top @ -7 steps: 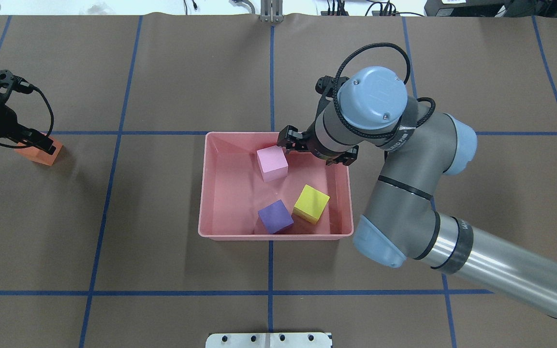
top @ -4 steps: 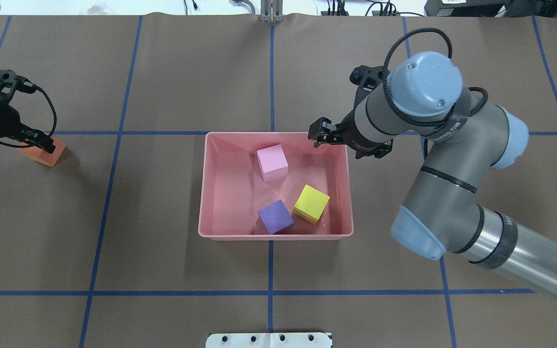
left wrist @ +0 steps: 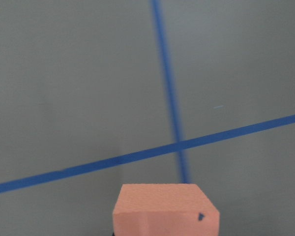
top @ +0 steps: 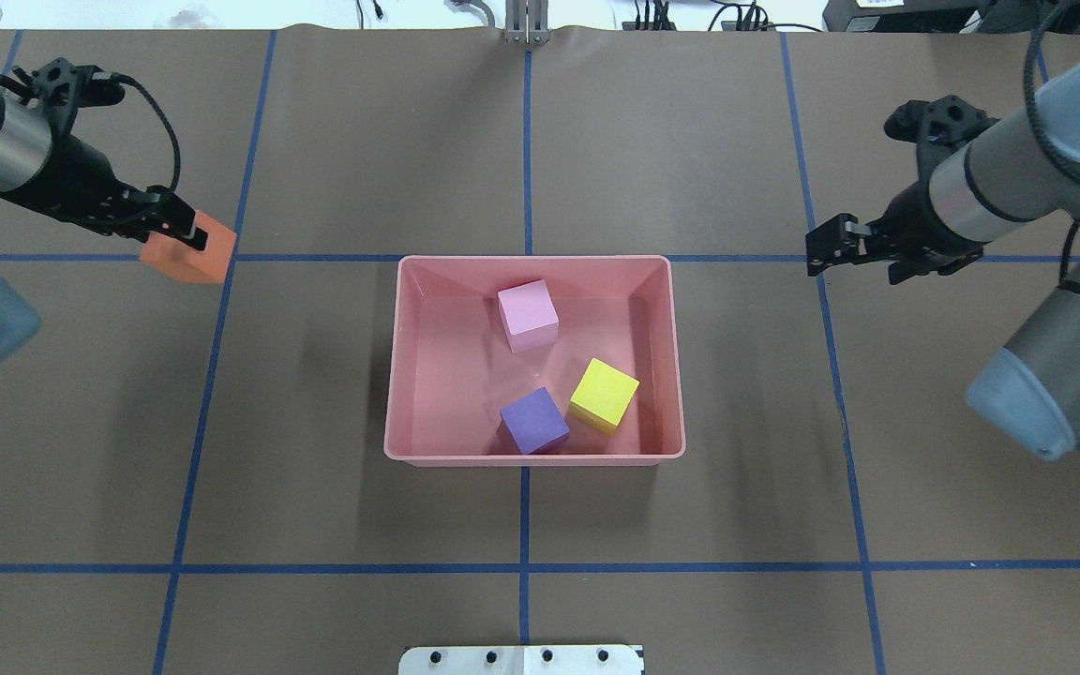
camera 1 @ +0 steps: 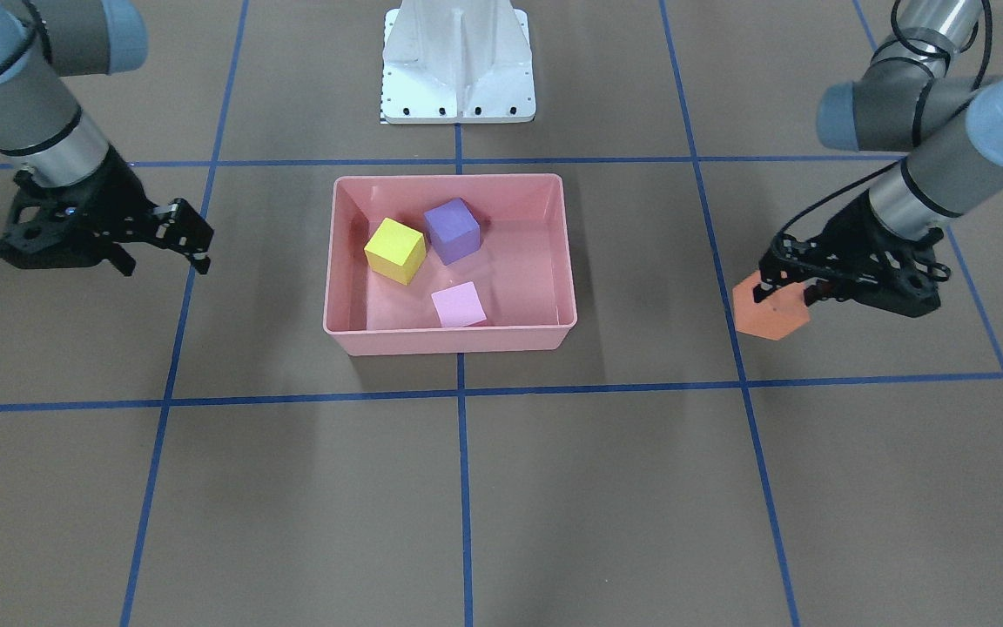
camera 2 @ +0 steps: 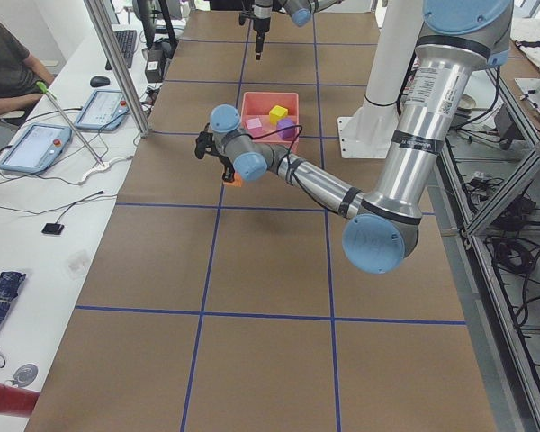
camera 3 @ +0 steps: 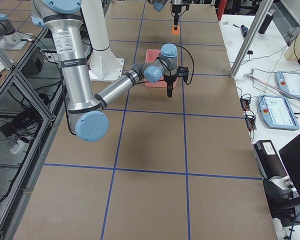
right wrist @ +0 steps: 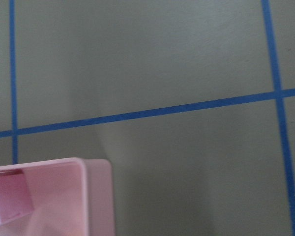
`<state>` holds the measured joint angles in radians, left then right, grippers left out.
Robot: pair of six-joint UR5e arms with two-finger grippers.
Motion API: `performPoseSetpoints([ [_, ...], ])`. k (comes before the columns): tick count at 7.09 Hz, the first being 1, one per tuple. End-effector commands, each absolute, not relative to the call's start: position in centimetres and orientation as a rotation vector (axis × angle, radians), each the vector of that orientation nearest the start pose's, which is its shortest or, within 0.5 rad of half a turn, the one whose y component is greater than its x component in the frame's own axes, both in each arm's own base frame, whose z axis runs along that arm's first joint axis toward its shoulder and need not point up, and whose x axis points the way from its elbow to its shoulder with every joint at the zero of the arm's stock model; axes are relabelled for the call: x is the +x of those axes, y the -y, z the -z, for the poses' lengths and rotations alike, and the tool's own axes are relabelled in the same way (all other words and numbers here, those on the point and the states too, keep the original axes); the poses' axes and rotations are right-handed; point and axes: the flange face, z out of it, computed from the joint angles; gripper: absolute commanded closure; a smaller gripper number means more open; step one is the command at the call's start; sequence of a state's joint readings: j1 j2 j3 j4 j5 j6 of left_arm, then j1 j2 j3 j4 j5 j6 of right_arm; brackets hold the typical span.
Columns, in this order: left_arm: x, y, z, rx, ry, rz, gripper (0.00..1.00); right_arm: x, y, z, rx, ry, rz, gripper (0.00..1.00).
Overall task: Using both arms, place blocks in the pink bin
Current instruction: 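Carry the orange cube into the pink bin with the left gripper and release it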
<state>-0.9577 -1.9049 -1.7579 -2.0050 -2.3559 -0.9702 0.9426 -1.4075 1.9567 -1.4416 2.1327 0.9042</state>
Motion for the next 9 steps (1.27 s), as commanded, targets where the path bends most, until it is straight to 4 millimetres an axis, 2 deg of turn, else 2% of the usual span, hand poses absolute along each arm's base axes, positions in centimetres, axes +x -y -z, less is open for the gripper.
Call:
performPoseSetpoints([
  [1, 38.0, 46.8, -20.6, -0.039, -1.290, -0.003, 1.00, -19.0, 47.9, -43.7, 0.128, 0.778, 0.017, 0.00],
  [2, 40.9, 45.2, -19.3, -0.004, -1.286, -0.003, 1.00, -18.8, 48.0, -44.2, 0.123, 0.770, 0.013, 0.00],
  [3, 44.0, 43.5, -19.6, 0.004, -1.265, -0.017, 0.61, -18.7, 47.9, -44.5, 0.120, 0.768, 0.014, 0.00],
  [4, 44.4, 43.8, -20.1, 0.050, -1.245, 0.011, 0.01, -18.6, 47.8, -44.6, 0.120, 0.767, 0.012, 0.00],
  [6, 43.7, 44.3, -20.4, 0.060, -1.240, 0.025, 0.00, -17.8, 47.7, -44.9, 0.119, 0.764, 0.001, 0.00],
  [7, 41.4, 45.9, -21.7, 0.087, -1.225, 0.052, 0.00, -16.9, 47.7, -45.5, 0.117, 0.757, -0.012, 0.00],
  [8, 38.3, 45.8, -25.5, 0.128, -1.181, 0.025, 0.00, -15.0, 47.7, -46.4, 0.130, 0.746, -0.007, 0.00],
  [9, 33.9, 44.6, -30.8, 0.180, -1.113, -0.043, 0.00, -12.4, 47.2, -47.9, 0.120, 0.756, 0.002, 0.00],
])
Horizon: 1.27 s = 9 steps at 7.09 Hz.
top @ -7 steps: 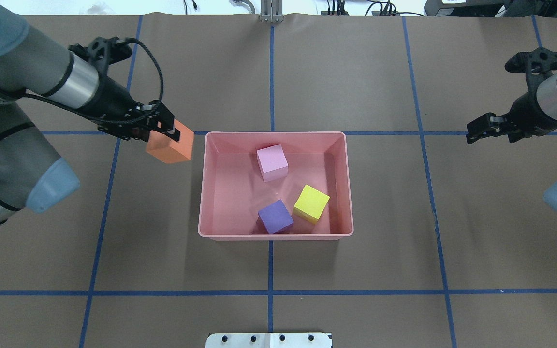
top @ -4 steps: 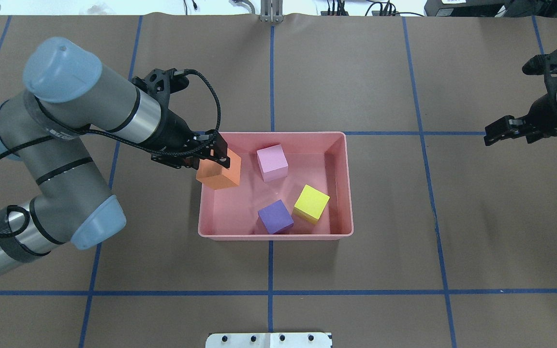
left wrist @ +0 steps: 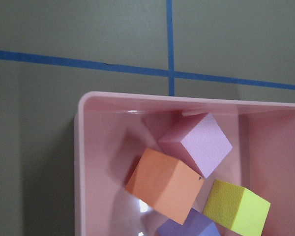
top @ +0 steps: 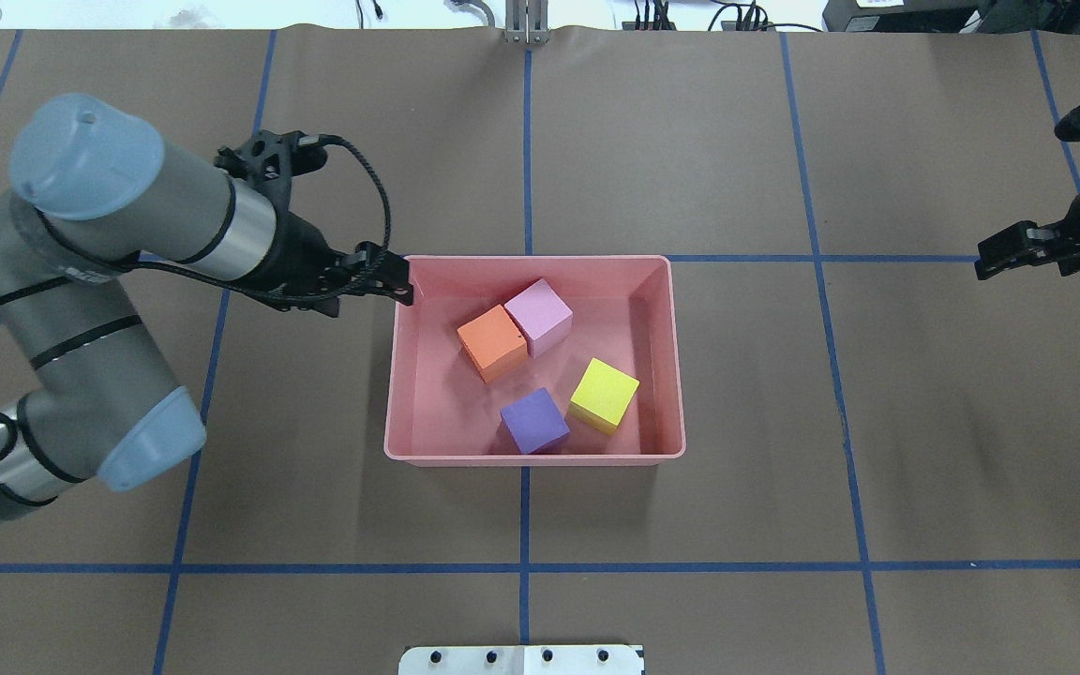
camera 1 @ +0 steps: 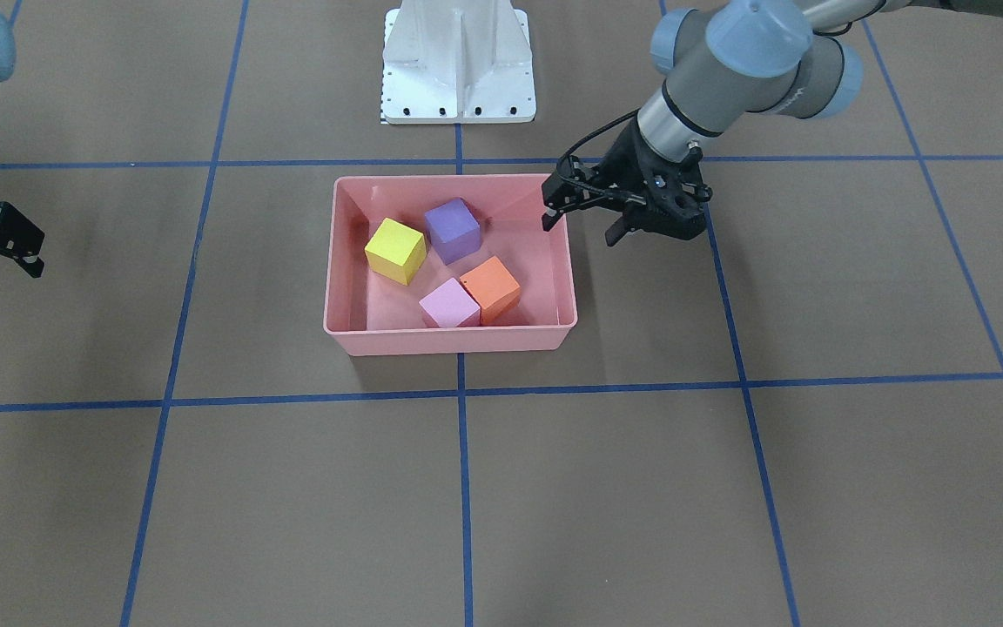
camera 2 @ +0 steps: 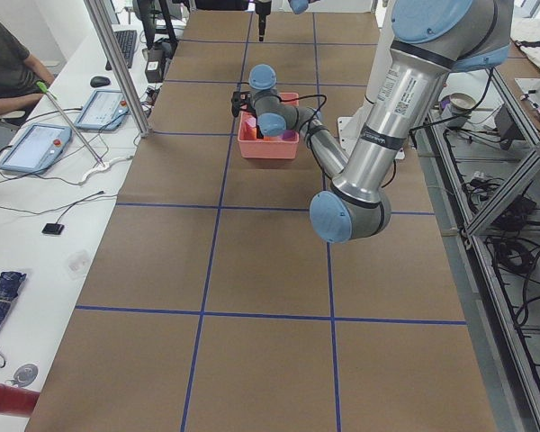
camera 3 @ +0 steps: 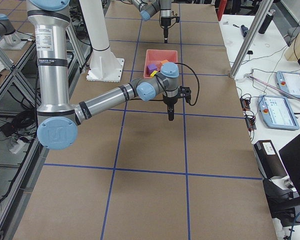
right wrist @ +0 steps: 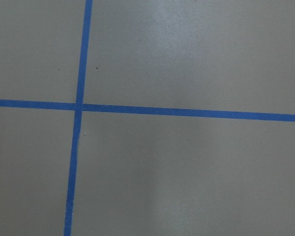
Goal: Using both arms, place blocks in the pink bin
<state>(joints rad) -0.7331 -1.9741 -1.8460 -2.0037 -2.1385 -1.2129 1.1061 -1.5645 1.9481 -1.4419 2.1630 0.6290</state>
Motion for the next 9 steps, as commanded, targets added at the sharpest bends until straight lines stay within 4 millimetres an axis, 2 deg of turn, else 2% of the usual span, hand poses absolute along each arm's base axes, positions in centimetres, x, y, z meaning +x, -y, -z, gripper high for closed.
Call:
performPoseSetpoints([
  [1, 28.8, 43.3, -35.8, 0.218, -1.048, -0.117, 0.00, -8.9, 46.5, -49.7, 0.122, 0.767, 0.007, 0.00],
  [2, 22.5, 43.3, -40.6, 0.234, -0.997, -0.152, 0.00, -5.8, 45.3, -51.5, 0.120, 0.777, 0.016, 0.00],
  [3, 16.1, 42.7, -45.5, 0.255, -0.947, -0.192, 0.00, -3.7, 44.2, -52.9, 0.110, 0.799, 0.012, 0.00],
  [4, 10.3, 41.4, -50.3, 0.292, -0.872, -0.239, 0.00, -1.7, 42.9, -54.2, 0.096, 0.817, -0.015, 0.00],
  [5, 5.5, 41.0, -54.1, 0.317, -0.813, -0.237, 0.00, 0.0, 41.7, -55.6, 0.100, 0.820, -0.004, 0.00],
  [7, -0.2, 41.1, -58.9, 0.284, -0.771, -0.093, 0.00, 1.5, 40.4, -57.0, 0.112, 0.806, 0.021, 0.00],
  [8, -1.4, 41.5, -60.5, 0.228, -0.759, -0.038, 0.00, 1.8, 40.2, -56.9, 0.117, 0.807, 0.016, 0.00],
  [9, -1.4, 41.8, -60.5, 0.183, -0.753, -0.019, 0.00, 2.1, 40.2, -57.3, 0.113, 0.804, 0.011, 0.00],
])
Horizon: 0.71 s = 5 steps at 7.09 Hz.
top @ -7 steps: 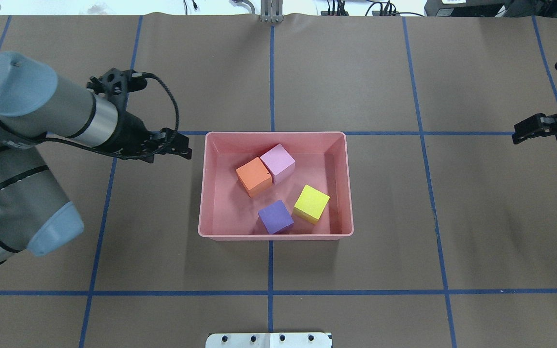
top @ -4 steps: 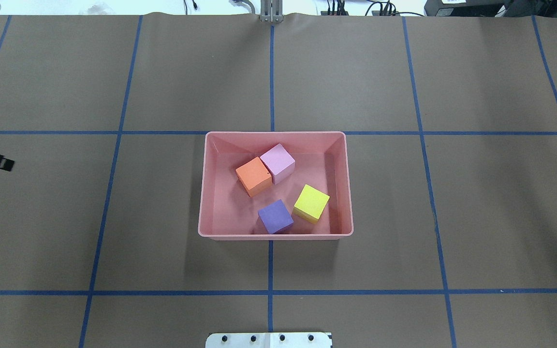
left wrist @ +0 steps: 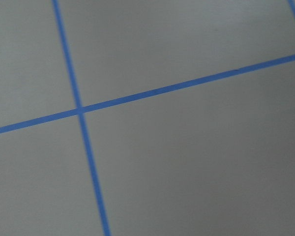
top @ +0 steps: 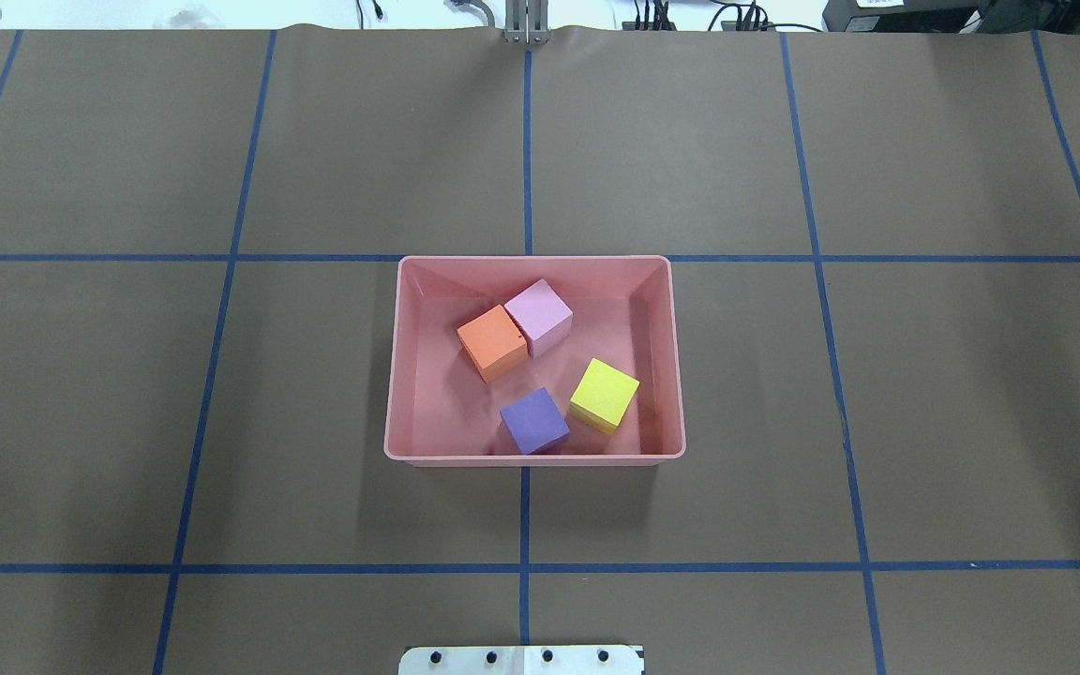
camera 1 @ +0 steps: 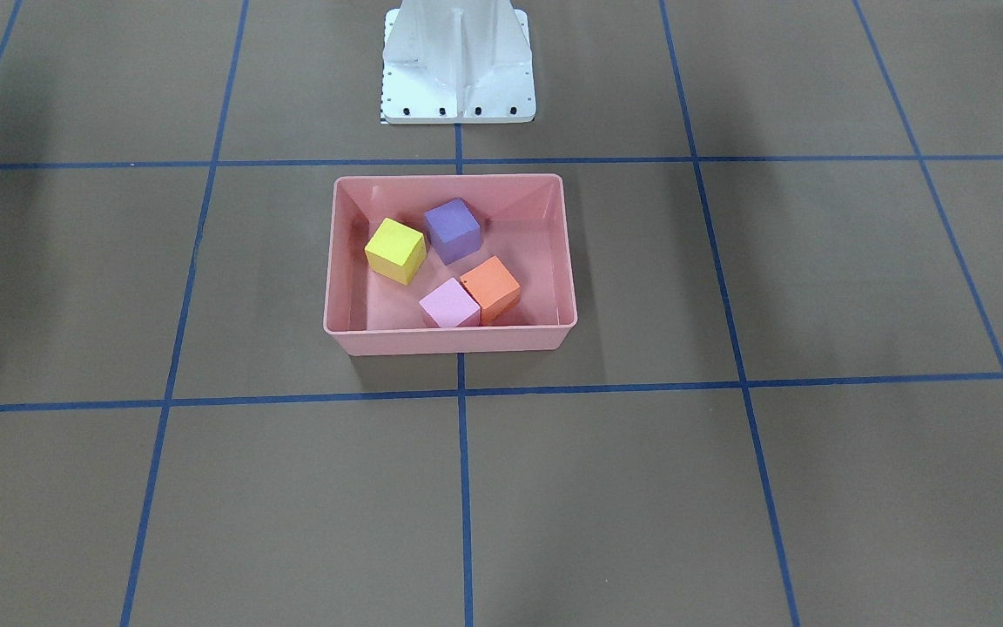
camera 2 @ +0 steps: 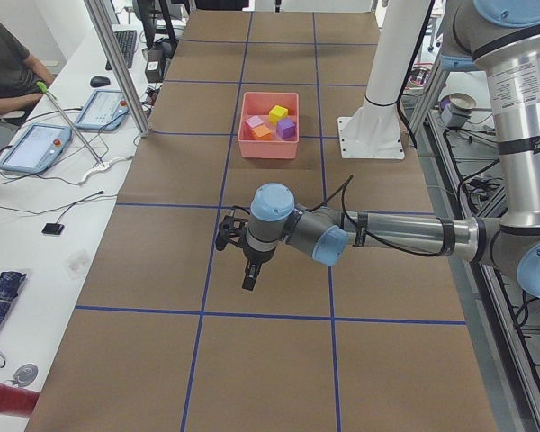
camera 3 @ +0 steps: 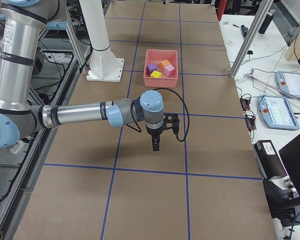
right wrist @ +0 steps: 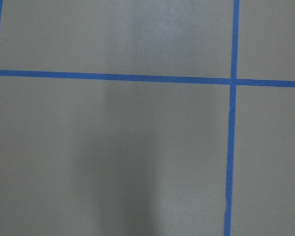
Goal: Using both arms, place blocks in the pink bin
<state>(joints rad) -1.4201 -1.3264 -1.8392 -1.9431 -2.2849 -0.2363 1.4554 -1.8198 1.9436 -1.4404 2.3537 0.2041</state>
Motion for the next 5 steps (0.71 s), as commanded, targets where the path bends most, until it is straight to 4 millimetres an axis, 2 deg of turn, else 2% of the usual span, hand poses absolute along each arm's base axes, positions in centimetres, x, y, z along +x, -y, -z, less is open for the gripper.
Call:
performPoseSetpoints([
  [1, -2.0, 43.6, -59.7, 0.154, -0.747, 0.012, 0.00, 2.6, 40.3, -58.4, 0.110, 0.796, 0.015, 0.00],
  [2, -1.9, 45.4, -58.6, 0.101, -0.742, 0.035, 0.00, 3.1, 40.3, -59.1, 0.117, 0.793, 0.032, 0.00],
  [3, -2.4, 45.4, -58.2, 0.088, -0.787, 0.049, 0.00, 3.0, 40.6, -59.3, 0.113, 0.795, 0.031, 0.00],
  [5, -3.1, 44.8, -59.1, 0.125, -0.820, -0.081, 0.00, 3.0, 40.7, -59.9, 0.100, 0.801, 0.027, 0.00],
])
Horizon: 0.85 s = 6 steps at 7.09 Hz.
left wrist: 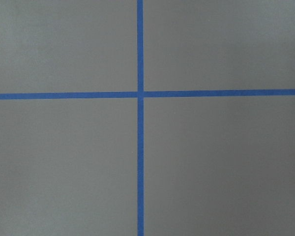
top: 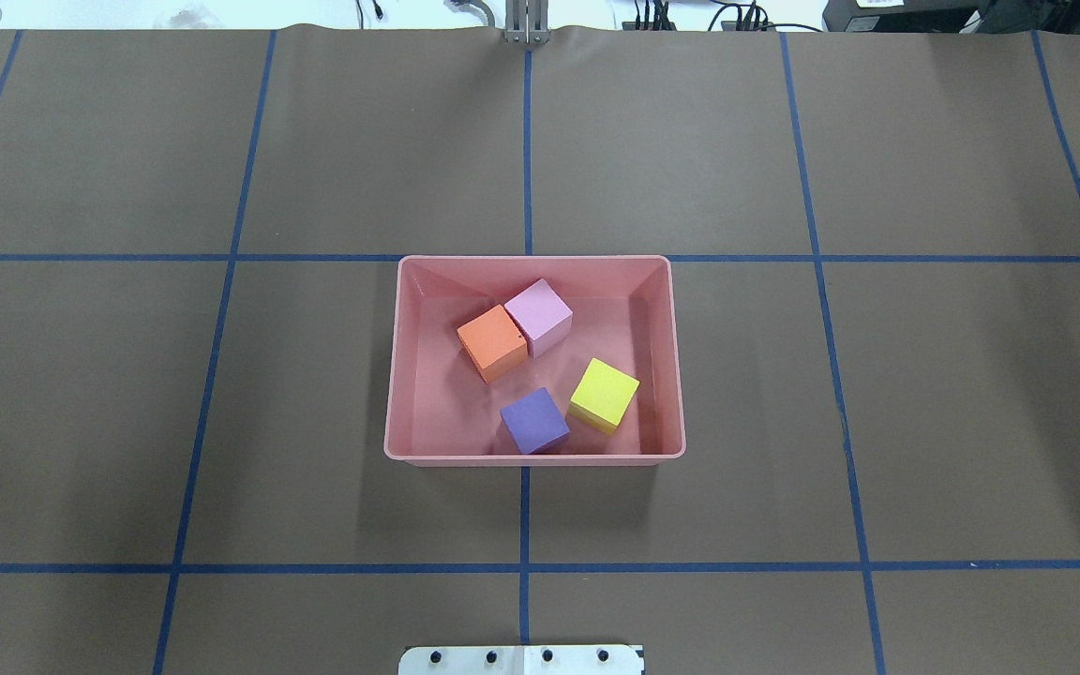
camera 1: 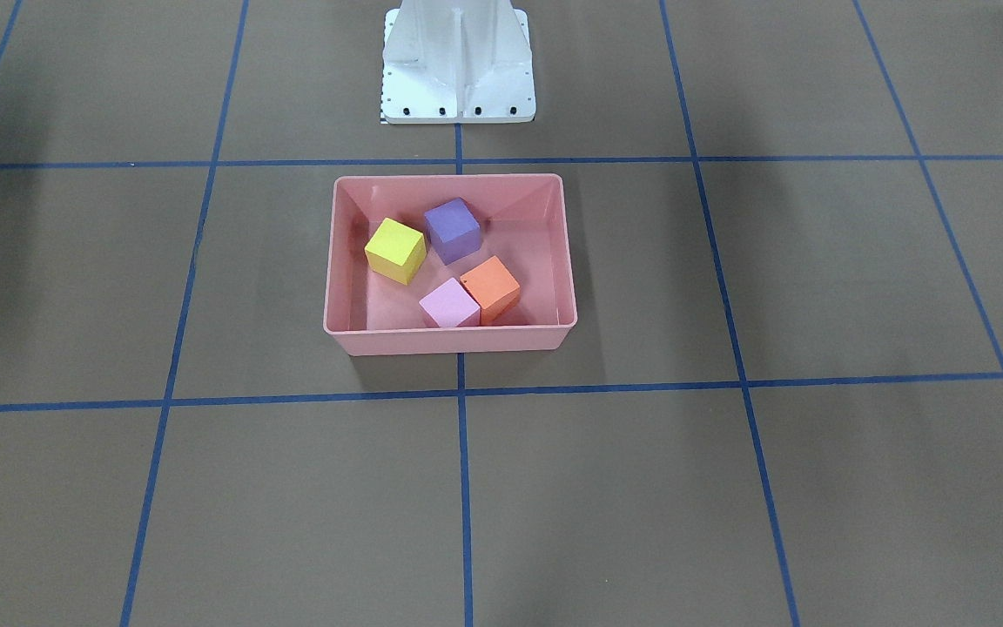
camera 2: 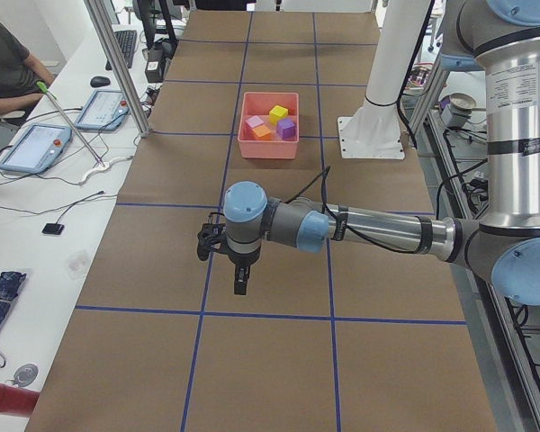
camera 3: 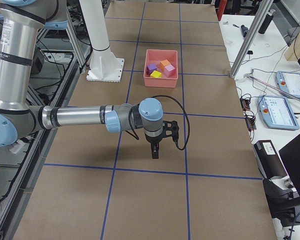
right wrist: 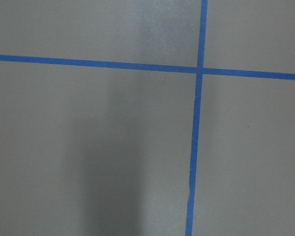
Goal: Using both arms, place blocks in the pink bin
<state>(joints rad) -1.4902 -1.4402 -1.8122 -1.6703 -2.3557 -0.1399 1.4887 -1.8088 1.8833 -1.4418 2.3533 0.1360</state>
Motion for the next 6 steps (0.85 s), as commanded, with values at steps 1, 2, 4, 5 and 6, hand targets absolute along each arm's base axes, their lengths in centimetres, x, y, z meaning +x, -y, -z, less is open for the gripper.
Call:
performPoseSetpoints([
  [1, -3.1, 44.8, -59.5, 0.118, -0.832, -0.093, 0.00, 2.9, 40.8, -59.7, 0.102, 0.812, 0.030, 0.00],
  [2, -3.2, 45.0, -60.4, 0.099, -0.833, -0.088, 0.00, 2.9, 41.0, -59.7, 0.104, 0.811, 0.031, 0.00],
  [4, -3.2, 44.2, -60.1, 0.101, -0.874, -0.087, 0.00, 2.9, 40.9, -59.9, 0.100, 0.809, 0.030, 0.00],
  [5, -3.4, 43.9, -60.4, 0.098, -0.863, -0.083, 0.00, 2.9, 40.8, -59.9, 0.101, 0.807, 0.030, 0.00],
  [6, -3.4, 43.9, -60.4, 0.097, -0.867, -0.081, 0.00, 2.9, 40.4, -60.0, 0.095, 0.808, 0.027, 0.00],
])
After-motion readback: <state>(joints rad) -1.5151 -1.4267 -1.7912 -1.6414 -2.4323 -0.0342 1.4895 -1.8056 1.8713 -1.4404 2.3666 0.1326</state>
